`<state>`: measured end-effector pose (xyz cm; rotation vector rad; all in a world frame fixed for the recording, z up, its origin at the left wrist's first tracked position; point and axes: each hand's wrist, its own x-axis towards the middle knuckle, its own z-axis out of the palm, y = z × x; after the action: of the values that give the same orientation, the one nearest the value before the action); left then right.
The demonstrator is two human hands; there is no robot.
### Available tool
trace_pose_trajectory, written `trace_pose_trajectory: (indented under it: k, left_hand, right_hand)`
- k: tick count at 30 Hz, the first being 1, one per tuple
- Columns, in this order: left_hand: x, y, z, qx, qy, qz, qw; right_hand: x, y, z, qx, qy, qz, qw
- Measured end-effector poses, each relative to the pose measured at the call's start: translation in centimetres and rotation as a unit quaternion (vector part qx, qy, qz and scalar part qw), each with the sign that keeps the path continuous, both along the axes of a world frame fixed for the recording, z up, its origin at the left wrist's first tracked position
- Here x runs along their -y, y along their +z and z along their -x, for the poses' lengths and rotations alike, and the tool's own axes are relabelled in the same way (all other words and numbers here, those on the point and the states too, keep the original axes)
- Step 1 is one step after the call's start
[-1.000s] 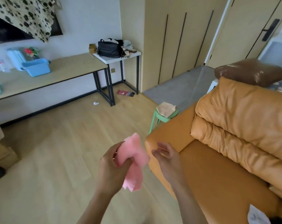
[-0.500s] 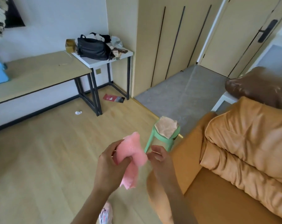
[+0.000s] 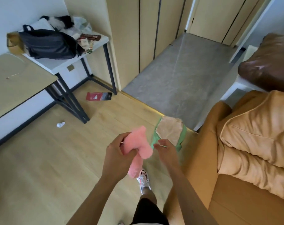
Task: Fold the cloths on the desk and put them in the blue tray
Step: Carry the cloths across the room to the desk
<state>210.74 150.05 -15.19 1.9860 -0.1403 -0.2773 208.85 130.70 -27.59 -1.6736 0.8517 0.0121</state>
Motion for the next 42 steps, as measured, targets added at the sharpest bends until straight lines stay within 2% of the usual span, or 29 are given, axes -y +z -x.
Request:
trace_pose_trajectory:
  k: [5, 12, 17, 23, 30, 33, 37, 40, 42]
  left_hand:
    - [4.7, -3.4, -9.3, -0.027, -0.002, -0.022, 0.999]
    - [10.0, -8.2, -18.1, -0.097, -0.053, -0.069, 0.991]
    - [13.0, -11.8, -23.1, -0.115, -0.085, -0.081, 0.986]
    - [15.2, -15.3, -26.0, -0.126, -0.124, -0.102, 0.979]
    - [14.7, -19.4, -25.7, -0.153, -0.114, -0.127, 0.973]
    - [14.4, -20.8, -25.4, -0.166, -0.108, -0.139, 0.97]
    - [14.0, -21.5, -24.8, -0.169, -0.099, -0.144, 0.97]
    - [13.9, -21.5, -24.5, -0.175, -0.092, -0.142, 0.97]
    - [13.9, -21.1, -24.4, -0.176, -0.083, -0.137, 0.971]
  right_hand:
    - [5.0, -6.1, -8.3, -0.053, -0.019, 0.013, 0.998]
    - [11.4, -15.5, -12.9, -0.203, 0.013, 0.058, 0.977]
    - [14.5, -19.4, -15.9, -0.269, 0.052, 0.08, 0.958]
    - [15.9, -26.1, -18.4, -0.324, 0.091, 0.073, 0.939]
    - [16.3, -33.1, -18.9, -0.394, 0.136, 0.083, 0.905]
    - [16.5, -35.2, -18.4, -0.412, 0.18, 0.106, 0.887]
    - [16.7, -36.2, -18.0, -0.395, 0.219, 0.176, 0.875]
    - [17.3, -35.1, -18.4, -0.37, 0.193, 0.186, 0.889]
    - [17.9, -33.2, -18.9, -0.319, 0.153, 0.181, 0.918]
